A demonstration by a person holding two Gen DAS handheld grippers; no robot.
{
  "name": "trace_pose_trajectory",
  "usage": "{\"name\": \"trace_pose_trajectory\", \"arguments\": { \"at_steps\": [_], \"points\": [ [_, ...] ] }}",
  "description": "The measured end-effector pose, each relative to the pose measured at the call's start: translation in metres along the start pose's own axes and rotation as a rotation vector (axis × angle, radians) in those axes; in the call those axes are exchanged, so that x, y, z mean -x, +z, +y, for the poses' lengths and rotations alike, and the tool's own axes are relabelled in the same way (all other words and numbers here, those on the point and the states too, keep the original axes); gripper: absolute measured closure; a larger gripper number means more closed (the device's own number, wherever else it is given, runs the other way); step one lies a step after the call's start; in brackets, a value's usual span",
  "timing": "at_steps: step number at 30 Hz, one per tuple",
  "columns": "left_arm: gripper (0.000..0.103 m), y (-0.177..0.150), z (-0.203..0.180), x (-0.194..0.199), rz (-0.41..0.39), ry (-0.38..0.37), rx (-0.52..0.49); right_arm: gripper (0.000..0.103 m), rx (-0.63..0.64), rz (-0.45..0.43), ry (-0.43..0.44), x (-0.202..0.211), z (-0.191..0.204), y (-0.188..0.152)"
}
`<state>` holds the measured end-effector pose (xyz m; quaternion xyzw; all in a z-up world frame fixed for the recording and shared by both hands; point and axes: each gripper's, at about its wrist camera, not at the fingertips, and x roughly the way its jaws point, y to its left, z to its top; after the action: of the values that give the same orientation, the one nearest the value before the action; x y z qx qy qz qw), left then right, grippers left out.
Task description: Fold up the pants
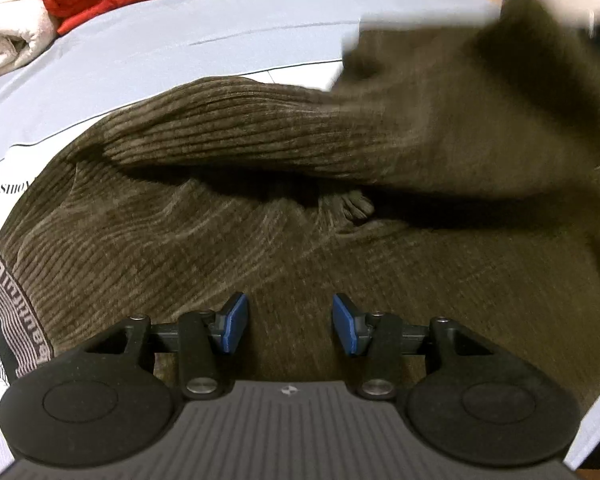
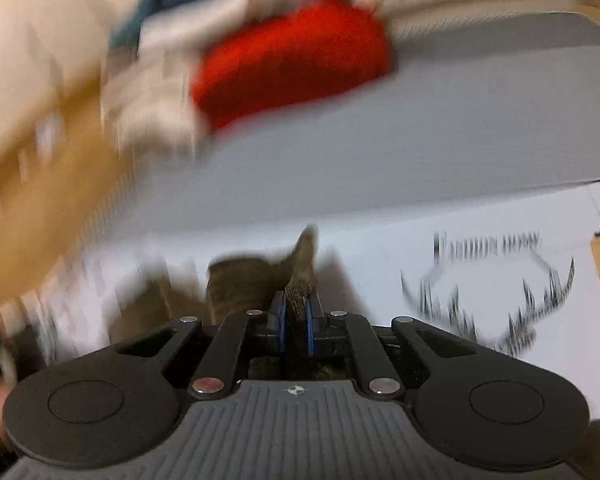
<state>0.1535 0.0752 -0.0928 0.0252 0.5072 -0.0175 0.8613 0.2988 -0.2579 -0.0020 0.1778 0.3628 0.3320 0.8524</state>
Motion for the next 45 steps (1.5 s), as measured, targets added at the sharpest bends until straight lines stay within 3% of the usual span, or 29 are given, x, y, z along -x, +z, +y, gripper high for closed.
{"name": "trace_pose_trajectory", "arguments": {
  "at_steps": [3,4,5,6,7,8,10,13,15,17,20,23,27,31,32,35,38,40,41,42,44,45],
  "points": [
    [0.051,0.007,0.001,-0.003,-0.008,0.008,0.015,0.094,-0.426,-0.495,-0.098,0.048,-0.039,-0.004],
    [0.051,0.009,0.001,-0.004,-0.009,0.012,0.019,0.094,-0.524,-0.560,-0.214,0.055,-0.049,-0.012],
    [0.051,0.011,0.001,-0.005,-0.008,0.017,0.023,0.094,-0.577,-0.526,-0.365,0.054,-0.059,-0.017],
    [0.051,0.013,0.000,-0.007,-0.006,0.021,0.027,0.094,-0.618,-0.452,-0.454,0.047,-0.069,-0.020],
    [0.051,0.015,0.000,-0.008,-0.005,0.021,0.028,0.094,-0.665,-0.335,-0.486,0.036,-0.084,-0.023],
    [0.051,0.018,-0.002,-0.008,-0.008,0.018,0.027,0.093,-0.711,-0.274,-0.463,0.028,-0.096,-0.026],
    [0.051,0.023,-0.006,-0.008,-0.021,0.010,0.022,0.090,-0.750,-0.216,-0.421,0.017,-0.109,-0.029],
    [0.051,0.032,-0.015,-0.005,-0.041,-0.009,0.013,0.089,-0.631,-0.183,-0.470,0.012,-0.109,-0.015],
    [0.051,0.038,-0.021,-0.004,-0.053,-0.025,0.006,0.065,-0.609,-0.172,-0.490,0.010,-0.114,-0.008],
    [0.051,0.043,-0.025,-0.005,-0.055,-0.035,0.000,0.056,-0.629,-0.176,-0.543,0.009,-0.126,-0.008],
    [0.051,0.050,-0.029,-0.012,-0.050,-0.046,-0.001,0.054,-0.710,-0.183,-0.585,0.007,-0.155,-0.009],
    [0.051,0.055,-0.028,-0.017,-0.045,-0.066,0.020,0.053,-0.761,-0.162,-0.574,-0.003,-0.186,-0.015],
    [0.050,0.060,-0.025,-0.026,-0.022,-0.102,0.051,0.046,-0.685,-0.149,-0.548,-0.020,-0.194,-0.002],
    [0.039,0.065,-0.032,-0.035,-0.015,-0.129,0.044,0.046,-0.596,-0.112,-0.520,-0.040,-0.194,0.016],
    [0.038,0.066,-0.034,-0.037,-0.012,-0.127,0.038,0.050,-0.570,-0.104,-0.532,-0.045,-0.194,0.019],
    [0.034,0.068,-0.040,-0.048,-0.004,-0.108,0.010,0.089,-0.500,-0.076,-0.535,-0.058,-0.191,0.029],
    [0.037,0.070,-0.038,-0.059,0.004,-0.069,0.010,0.092,-0.443,-0.128,-0.545,-0.059,-0.171,0.046],
    [0.057,0.073,-0.031,-0.063,0.009,-0.052,0.041,0.092,-0.403,-0.243,-0.514,-0.045,-0.146,0.064],
    [0.062,0.074,-0.026,-0.063,0.008,-0.050,0.067,0.093,-0.404,-0.336,-0.522,-0.032,-0.136,0.069],
    [0.074,0.075,-0.021,-0.062,0.010,-0.050,0.096,0.093,-0.413,-0.480,-0.567,-0.011,-0.126,0.072],
    [0.082,0.077,-0.013,-0.062,0.019,-0.027,0.130,0.093,-0.470,-0.684,-0.761,0.021,-0.125,0.064],
    [0.083,0.077,-0.011,-0.062,0.021,-0.020,0.134,0.092,-0.538,-0.692,-0.836,0.028,-0.136,0.056]
  ]
}}
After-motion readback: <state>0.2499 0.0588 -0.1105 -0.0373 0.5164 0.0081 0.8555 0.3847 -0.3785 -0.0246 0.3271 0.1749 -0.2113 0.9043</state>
